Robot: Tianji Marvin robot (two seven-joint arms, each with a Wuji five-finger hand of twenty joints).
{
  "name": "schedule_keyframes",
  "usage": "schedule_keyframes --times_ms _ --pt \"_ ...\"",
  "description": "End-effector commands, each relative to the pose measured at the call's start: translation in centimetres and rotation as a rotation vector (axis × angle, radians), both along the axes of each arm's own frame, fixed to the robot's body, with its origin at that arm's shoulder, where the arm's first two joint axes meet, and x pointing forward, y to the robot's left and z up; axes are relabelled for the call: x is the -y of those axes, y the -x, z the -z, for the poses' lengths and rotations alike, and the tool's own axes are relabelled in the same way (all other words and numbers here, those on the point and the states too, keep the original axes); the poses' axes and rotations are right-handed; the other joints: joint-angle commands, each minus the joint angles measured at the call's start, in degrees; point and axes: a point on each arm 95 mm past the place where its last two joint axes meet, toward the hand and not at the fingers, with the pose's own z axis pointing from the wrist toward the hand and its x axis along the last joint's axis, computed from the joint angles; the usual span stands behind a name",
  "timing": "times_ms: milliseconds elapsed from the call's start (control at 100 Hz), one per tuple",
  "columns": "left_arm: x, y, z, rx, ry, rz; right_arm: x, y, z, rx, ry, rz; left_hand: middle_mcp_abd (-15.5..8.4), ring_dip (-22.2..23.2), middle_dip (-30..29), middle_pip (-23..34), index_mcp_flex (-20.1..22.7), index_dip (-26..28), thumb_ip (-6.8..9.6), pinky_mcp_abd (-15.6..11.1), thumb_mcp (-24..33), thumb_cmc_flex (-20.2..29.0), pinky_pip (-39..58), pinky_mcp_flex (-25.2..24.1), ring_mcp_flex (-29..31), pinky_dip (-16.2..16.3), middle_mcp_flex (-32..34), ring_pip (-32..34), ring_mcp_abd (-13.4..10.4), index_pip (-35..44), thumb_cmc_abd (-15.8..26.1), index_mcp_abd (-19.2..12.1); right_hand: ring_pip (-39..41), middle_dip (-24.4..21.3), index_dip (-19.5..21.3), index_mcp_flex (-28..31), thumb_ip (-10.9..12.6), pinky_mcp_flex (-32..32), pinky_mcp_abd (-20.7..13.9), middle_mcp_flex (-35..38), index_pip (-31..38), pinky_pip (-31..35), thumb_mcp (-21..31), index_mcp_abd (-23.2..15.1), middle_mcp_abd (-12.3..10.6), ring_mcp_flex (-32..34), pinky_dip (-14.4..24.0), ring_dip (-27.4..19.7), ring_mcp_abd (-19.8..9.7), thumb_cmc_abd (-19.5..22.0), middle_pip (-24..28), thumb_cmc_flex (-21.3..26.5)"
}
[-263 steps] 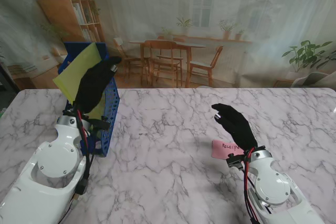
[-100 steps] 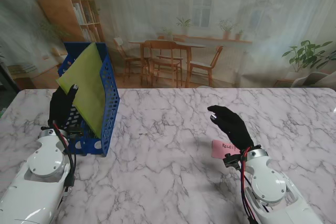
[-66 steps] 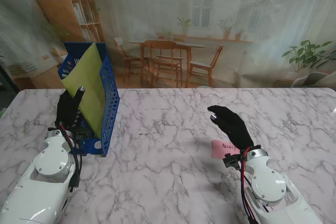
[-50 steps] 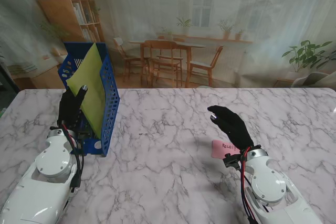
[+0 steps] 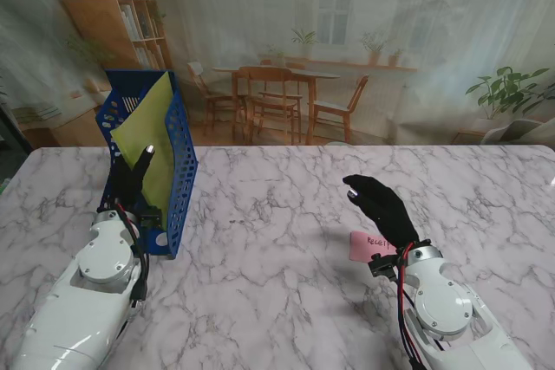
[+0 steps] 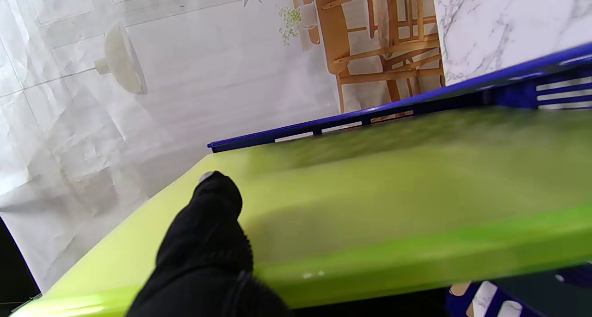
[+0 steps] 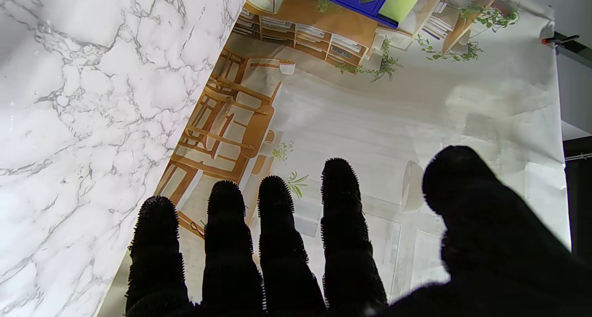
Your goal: Open the sliding file folder, put the receipt in and insert it into the document holder
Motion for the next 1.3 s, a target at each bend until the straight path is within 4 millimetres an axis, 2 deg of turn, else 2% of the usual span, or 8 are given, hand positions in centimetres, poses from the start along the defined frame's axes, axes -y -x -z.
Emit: schedule_keyframes --times_ms 0,100,160,340,650,800,1060,1290 --pt "0.5 -0.1 0.3 -0.012 0.002 0.015 -0.1 0.1 0.2 -0.01 0.0 0.0 -0.6 -0.3 -0.3 0.0 1.9 -0.8 -0.36 -3.0 0.4 4.4 3.2 1.5 2.4 -0.3 2.7 2.6 -1.4 1.3 2.0 0.1 0.3 0.4 0.8 1.4 -0.8 0.2 -1.0 0.9 -0.8 0.8 -1.1 0.5 -0.2 0.3 0.9 1.4 -0.2 1.2 1.3 -0.8" --pt "0.5 -0.3 0.2 0.009 0.015 -0.004 -0.2 0.1 0.2 -0.013 0.0 -0.001 -2.2 -0.4 0.0 0.9 5.3 2.9 -0.77 -2.9 2.1 10.1 5.7 3.9 5.6 0.6 6.8 4.1 -2.0 5.0 0.7 -1.6 0.4 0.5 0.8 1.4 -0.8 0.2 -1.0 1.0 -0.8 0.9 -1.1 0.5 -0.3 0.3 0.9 1.4 -0.1 1.3 1.5 -0.8" --pt "0.6 -0.2 0.0 0.028 0.02 -0.008 -0.2 0.0 0.2 -0.014 0.0 -0.001 -4.0 -0.7 -0.2 1.7 8.7 4.7 -1.24 -2.7 6.5 10.4 6.6 5.4 7.7 0.9 9.3 4.6 -2.8 7.2 -1.6 -3.5 0.5 0.5 0.9 1.5 -0.8 0.1 -1.0 1.0 -0.8 1.0 -1.1 0.5 -0.1 0.3 0.9 1.5 -0.2 1.2 1.5 -0.8" --pt "0.8 -0.3 -0.8 0.084 0.022 -0.037 -0.2 0.1 0.3 -0.015 0.0 0.0 -5.4 -1.1 -0.8 8.6 14.8 5.0 -2.43 -2.3 13.1 10.4 9.6 10.6 14.0 1.8 12.9 6.6 -3.9 11.3 -2.9 -5.3 0.6 0.6 1.0 1.6 -0.8 0.1 -1.0 1.2 -0.7 1.3 -1.1 0.6 -0.2 0.4 0.9 1.5 -0.1 1.2 1.7 -0.8" --pt "1.2 -0.4 -3.1 0.256 0.071 -0.103 -0.2 0.0 0.3 -0.021 0.001 -0.002 -7.4 -1.4 -2.3 13.4 15.6 5.0 -2.77 -3.0 12.2 10.5 11.8 13.9 17.7 2.0 15.4 8.3 -5.4 18.1 -1.8 -8.3 0.9 0.7 1.0 1.7 -0.8 0.0 -1.1 1.3 -0.7 1.8 -1.0 0.6 -0.1 0.5 0.8 1.6 -0.1 1.2 1.8 -0.8" --pt "1.1 -0.3 -6.0 0.348 0.085 -0.113 -0.2 0.0 0.4 -0.023 0.002 -0.003 -7.6 -1.5 -2.4 13.6 15.5 4.4 -2.76 -3.1 12.2 10.5 12.1 14.3 18.1 2.0 15.7 8.5 -5.7 19.4 -1.8 -8.6 0.9 0.8 1.1 1.7 -0.8 -0.1 -1.0 1.5 -0.8 2.0 -1.0 0.6 0.0 0.5 0.7 1.6 0.0 1.2 1.9 -0.8" --pt "0.9 -0.2 -13.2 0.491 0.065 -0.078 -0.2 -0.1 0.4 -0.021 0.001 -0.002 -7.5 -1.7 -2.5 13.5 15.2 3.5 -2.76 -3.4 12.4 10.5 12.3 14.9 18.4 1.9 15.8 8.4 -5.7 20.5 -2.0 -8.4 0.9 0.8 1.1 1.8 -0.8 -0.4 -1.2 1.5 -0.8 2.4 -0.9 0.7 0.0 0.4 0.5 1.6 -0.1 1.2 1.8 -0.8" --pt "2.3 0.4 -18.7 0.544 0.022 0.021 -0.1 -0.1 0.4 -0.017 0.001 -0.001 -6.4 -1.7 -2.3 13.9 15.0 3.2 -2.91 -3.6 12.9 10.5 12.7 16.7 19.3 1.8 16.2 9.0 -5.1 21.2 -1.8 -7.8 0.9 0.8 1.1 1.9 -0.8 -0.5 -1.1 1.5 -0.8 2.8 -0.9 0.7 0.0 0.3 0.3 1.6 -0.2 1.2 1.8 -0.8"
